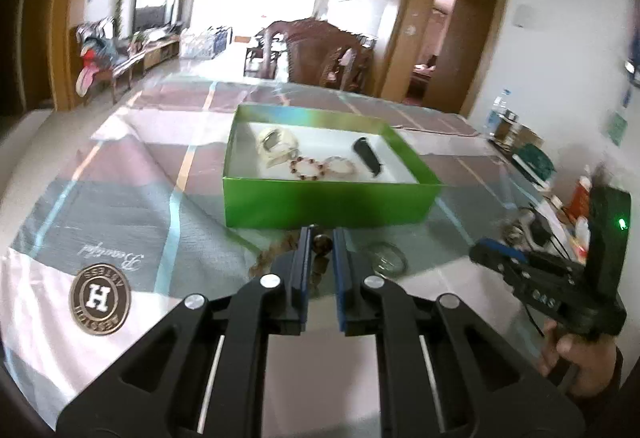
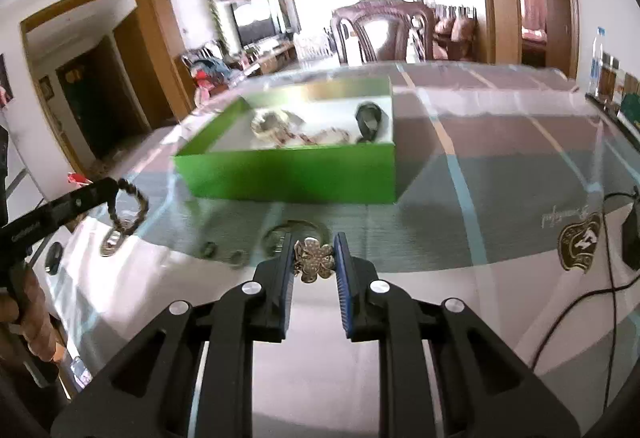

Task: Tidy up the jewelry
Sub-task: 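Close the left tool on the bead bracelet while the right tool closes on the flower pendant, then lift both held pieces and carry them toward the green box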

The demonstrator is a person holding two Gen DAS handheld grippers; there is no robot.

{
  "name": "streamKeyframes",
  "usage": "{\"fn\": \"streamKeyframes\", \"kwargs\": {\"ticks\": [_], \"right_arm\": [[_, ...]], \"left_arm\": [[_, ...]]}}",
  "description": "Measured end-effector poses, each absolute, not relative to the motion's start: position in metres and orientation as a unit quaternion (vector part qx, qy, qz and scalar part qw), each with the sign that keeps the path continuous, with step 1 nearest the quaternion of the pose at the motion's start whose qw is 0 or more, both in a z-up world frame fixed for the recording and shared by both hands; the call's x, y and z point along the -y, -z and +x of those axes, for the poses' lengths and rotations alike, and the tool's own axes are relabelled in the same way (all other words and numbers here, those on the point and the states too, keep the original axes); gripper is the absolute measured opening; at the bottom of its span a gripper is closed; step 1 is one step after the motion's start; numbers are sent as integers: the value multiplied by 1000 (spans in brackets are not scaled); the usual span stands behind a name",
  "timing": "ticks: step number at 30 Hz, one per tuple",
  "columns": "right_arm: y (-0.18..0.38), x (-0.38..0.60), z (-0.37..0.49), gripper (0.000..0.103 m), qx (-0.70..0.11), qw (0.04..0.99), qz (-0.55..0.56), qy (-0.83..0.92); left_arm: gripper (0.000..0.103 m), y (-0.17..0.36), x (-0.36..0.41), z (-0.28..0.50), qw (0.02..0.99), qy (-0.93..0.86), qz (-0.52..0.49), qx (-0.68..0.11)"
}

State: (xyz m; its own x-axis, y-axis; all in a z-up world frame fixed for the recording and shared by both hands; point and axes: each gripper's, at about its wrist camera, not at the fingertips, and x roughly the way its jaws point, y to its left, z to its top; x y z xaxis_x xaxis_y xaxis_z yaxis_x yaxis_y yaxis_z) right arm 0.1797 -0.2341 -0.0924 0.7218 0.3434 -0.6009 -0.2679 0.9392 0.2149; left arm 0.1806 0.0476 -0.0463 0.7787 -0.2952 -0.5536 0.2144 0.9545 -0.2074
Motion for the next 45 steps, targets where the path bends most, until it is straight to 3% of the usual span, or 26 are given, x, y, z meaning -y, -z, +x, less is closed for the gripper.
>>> {"fn": "streamKeyframes", "kwargs": {"ticks": [13, 45], "right_arm": [[72, 226, 129, 20, -306, 935, 44, -176], [71, 223, 118, 20, -306, 935, 40, -177]], "left_arm": [[11, 32, -53, 110, 947, 136, -61, -286], [11, 47, -52, 109, 941, 138, -61, -304]]}}
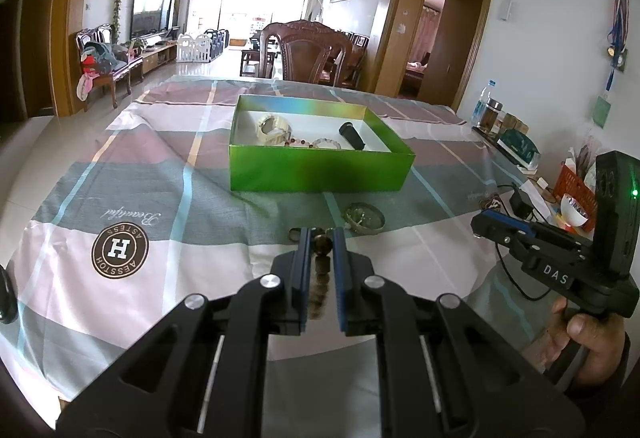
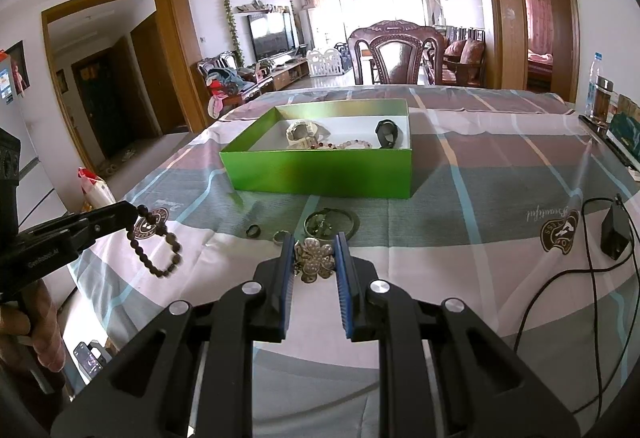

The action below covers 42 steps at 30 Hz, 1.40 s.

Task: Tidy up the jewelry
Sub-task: 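Lift both held pieces and carry them toward the green box, then lower both pieces into the green box and open both tools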

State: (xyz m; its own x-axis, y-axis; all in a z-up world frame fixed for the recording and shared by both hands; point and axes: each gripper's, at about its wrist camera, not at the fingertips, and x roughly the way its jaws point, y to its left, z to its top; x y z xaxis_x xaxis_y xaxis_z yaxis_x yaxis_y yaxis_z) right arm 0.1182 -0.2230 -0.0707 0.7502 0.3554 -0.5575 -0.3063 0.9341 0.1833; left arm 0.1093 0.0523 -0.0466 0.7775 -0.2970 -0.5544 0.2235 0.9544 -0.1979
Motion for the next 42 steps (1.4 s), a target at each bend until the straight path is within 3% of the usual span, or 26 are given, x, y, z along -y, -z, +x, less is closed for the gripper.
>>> {"fn": "streamKeyframes", "kwargs": {"ticks": [16, 24, 35, 42], "right_arm": [[80, 224, 136, 20, -318, 931, 42, -175], [57, 225, 170, 20, -302, 937, 24, -176], [37, 219, 303, 20, -330, 931, -24, -153], [70, 217, 368, 20, -371, 919, -44, -130]], "left_arm": [[11, 57, -52, 127, 936, 137, -58, -320], [11, 38, -49, 159, 937, 140, -47, -316], [11, -19, -48, 270, 942, 126, -27, -309], [11, 6, -53, 350, 931, 90, -28, -352]]}}
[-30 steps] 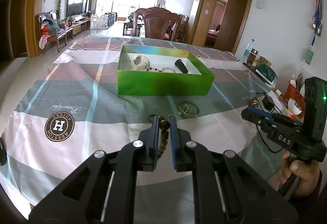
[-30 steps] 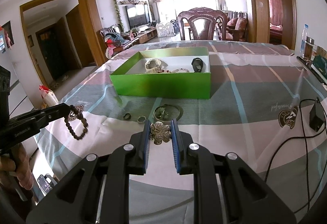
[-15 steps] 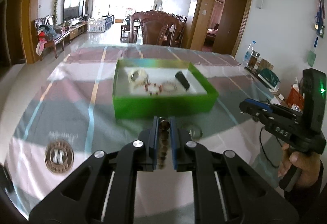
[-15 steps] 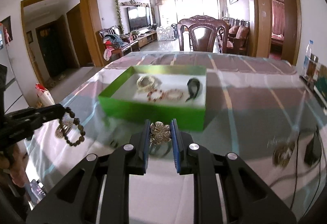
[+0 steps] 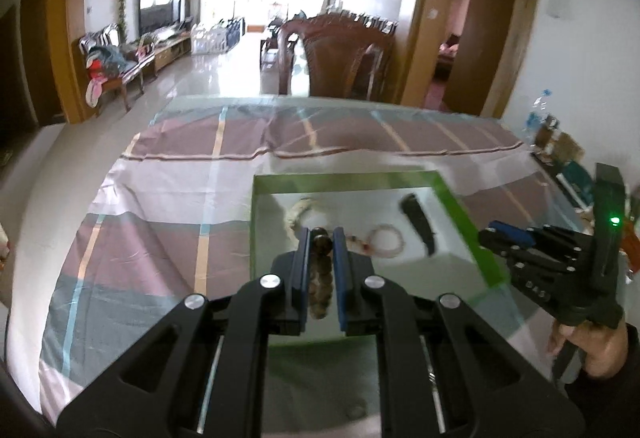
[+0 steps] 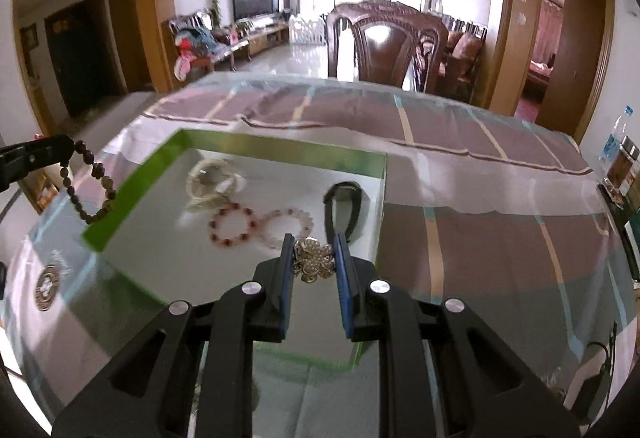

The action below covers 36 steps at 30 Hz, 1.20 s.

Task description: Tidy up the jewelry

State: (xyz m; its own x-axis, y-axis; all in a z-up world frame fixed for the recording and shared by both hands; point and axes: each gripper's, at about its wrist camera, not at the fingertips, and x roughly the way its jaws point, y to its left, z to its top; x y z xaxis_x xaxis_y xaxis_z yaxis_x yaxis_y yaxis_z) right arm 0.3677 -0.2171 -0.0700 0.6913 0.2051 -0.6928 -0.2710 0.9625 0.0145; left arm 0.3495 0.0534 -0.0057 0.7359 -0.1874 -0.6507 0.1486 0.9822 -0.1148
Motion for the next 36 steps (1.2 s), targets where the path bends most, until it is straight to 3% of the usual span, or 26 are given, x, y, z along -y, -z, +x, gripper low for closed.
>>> {"fn": "streamKeyframes", "kwargs": {"ticks": [6, 8, 9, 10, 11, 12, 13, 15, 19, 24, 30, 36], "right_arm": [[95, 217, 398, 20, -391, 912, -62, -106], [101, 217, 404, 25, -396, 911, -68, -92], [102, 219, 406, 29, -398, 910, -63, -99], [102, 220, 406, 32, -397, 910, -56, -106], [98, 223, 402, 33, -392, 913, -45, -106], [93, 225, 397, 46, -384, 917, -40, -105], [85, 227, 390, 73, -371, 923, -36, -96], [62, 235, 367, 85, -317, 944, -20, -94], [18, 256, 307, 86, -247, 960, 32, -130], [-8, 274, 204, 95, -179, 969, 74, -151], [25, 260, 121, 95, -173, 974, 50, -135], [72, 252, 99, 95, -226, 963, 55, -135]], "left_arm": [[11, 51, -59, 396, 914, 58, -24, -400], [12, 62, -59, 405, 911, 45, -14, -409], [22, 66, -58, 408, 910, 38, -7, -413], [51, 68, -59, 409, 911, 32, -1, -412], [66, 67, -60, 406, 916, 21, 5, -401], [82, 63, -62, 399, 924, 9, 8, -382], [88, 55, -65, 387, 936, 2, 5, -352], [92, 38, -71, 366, 947, 1, -5, -321], [98, -1, -89, 297, 968, 13, -47, -246], [99, -18, -103, 194, 982, 28, -83, -170], [99, 16, -101, 124, 980, 19, -97, -175], [99, 57, -76, 99, 974, 28, -54, -219]]}}
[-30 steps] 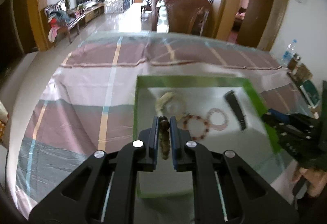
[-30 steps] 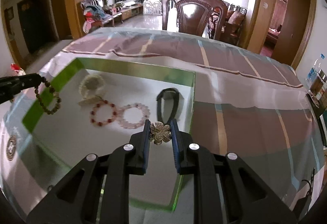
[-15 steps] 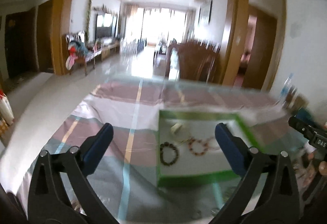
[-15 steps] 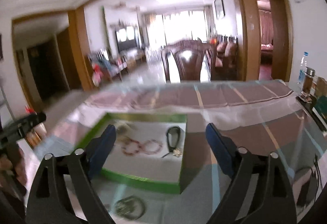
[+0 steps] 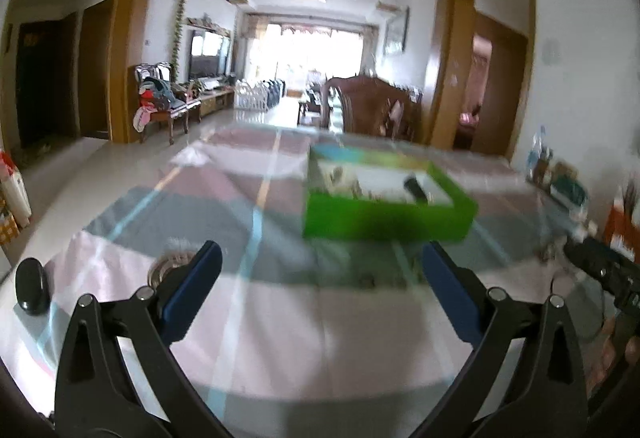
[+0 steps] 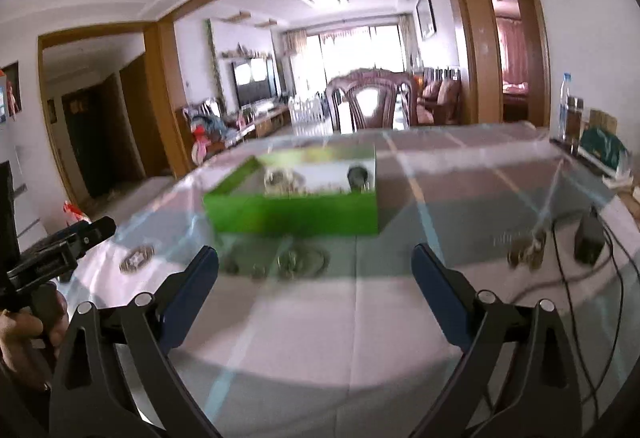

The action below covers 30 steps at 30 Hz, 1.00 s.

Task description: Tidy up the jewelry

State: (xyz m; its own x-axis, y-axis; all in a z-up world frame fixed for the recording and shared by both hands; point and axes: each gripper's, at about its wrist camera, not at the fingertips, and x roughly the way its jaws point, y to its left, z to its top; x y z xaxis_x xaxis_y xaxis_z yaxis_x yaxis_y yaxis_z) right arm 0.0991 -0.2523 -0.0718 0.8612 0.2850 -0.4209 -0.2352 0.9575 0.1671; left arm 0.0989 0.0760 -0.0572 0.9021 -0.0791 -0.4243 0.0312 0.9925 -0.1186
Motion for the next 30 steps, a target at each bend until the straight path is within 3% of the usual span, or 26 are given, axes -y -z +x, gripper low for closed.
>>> {"fn": "streamKeyframes", "kwargs": {"ticks": [7, 30], "right_arm": [[89, 249, 92, 95, -247, 957, 58, -141], [97, 246, 92, 95, -255, 955, 57, -140]], "left_arm": [[99, 83, -61, 91, 966, 41, -45, -252], [99, 86, -50, 97, 959, 60, -36, -274]]}}
